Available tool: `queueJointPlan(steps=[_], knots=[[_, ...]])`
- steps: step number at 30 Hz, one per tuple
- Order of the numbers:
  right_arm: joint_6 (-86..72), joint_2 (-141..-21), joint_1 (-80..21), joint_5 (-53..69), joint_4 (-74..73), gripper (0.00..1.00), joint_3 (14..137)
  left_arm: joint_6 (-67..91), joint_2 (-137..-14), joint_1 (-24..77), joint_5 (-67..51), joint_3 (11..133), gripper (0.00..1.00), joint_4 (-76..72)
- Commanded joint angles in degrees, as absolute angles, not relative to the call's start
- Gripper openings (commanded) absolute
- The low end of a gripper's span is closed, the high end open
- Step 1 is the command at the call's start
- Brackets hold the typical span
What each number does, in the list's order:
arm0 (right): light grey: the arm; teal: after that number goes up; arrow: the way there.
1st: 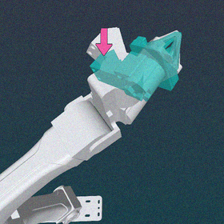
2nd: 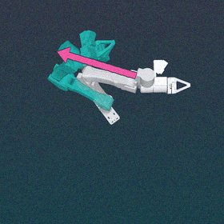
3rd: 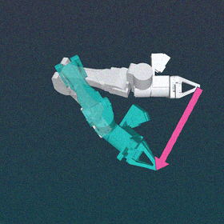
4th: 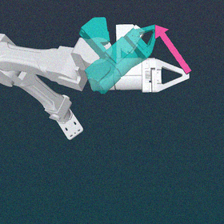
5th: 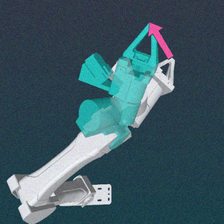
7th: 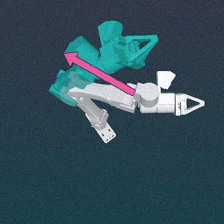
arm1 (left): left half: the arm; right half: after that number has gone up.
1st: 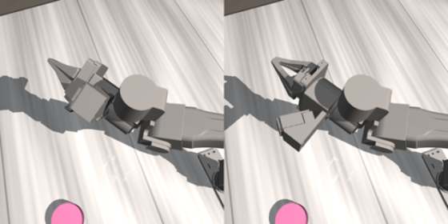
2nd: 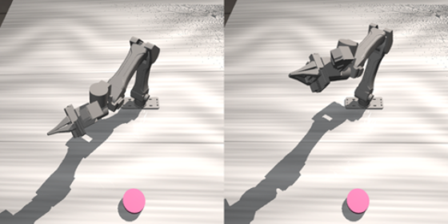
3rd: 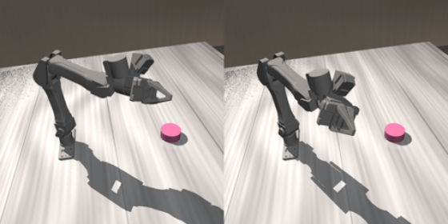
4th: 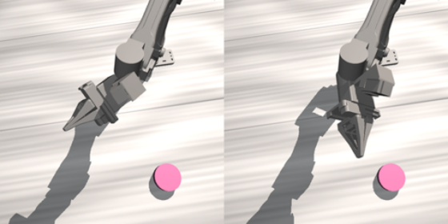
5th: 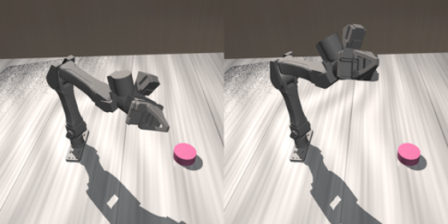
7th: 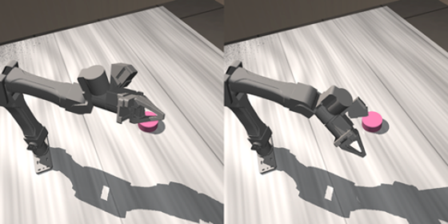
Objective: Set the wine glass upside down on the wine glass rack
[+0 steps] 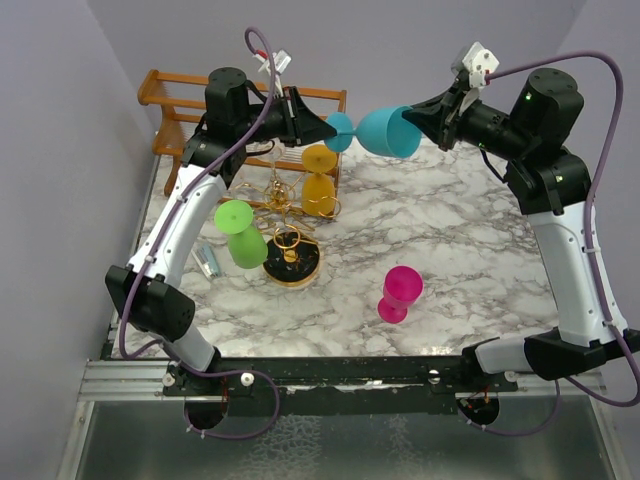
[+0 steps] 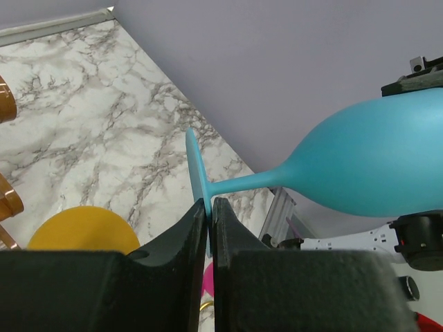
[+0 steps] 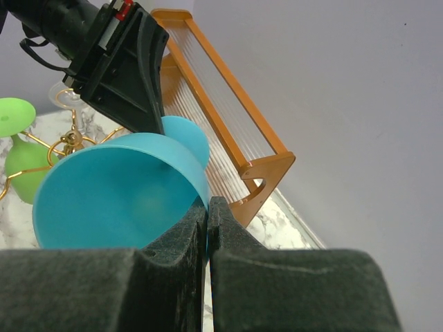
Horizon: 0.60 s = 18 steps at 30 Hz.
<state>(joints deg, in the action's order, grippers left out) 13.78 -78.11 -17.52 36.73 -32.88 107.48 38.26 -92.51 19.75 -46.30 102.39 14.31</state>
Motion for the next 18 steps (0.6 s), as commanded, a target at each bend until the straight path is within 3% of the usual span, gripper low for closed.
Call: queueJointPlan(steps=[1,4,10,16,18], knots=[[13.8,-77.8,-17.3,37.4,-31.7,0.01,106.2,38.3,-92.9,20.0,-48.4,102.5,0.02,13.0],[15.0,-77.2,-17.3,36.5,-32.2,0.04,105.1,36.9,-92.5,20.0,-48.1,102.9,0.00,13.7],[18.4,-75.9,-17.2,34.8,-34.2,0.40,103.3,30.1,-91.5,19.6,-42.7,106.4,0.00,19.1],[20.0,-73.5,-15.7,35.2,-36.4,0.81,103.1,21.2,-89.7,18.3,-30.0,112.0,0.00,26.0],[20.5,-72.7,-14.6,35.4,-37.1,0.89,103.2,16.6,-89.1,18.2,-25.4,113.9,0.00,28.1]])
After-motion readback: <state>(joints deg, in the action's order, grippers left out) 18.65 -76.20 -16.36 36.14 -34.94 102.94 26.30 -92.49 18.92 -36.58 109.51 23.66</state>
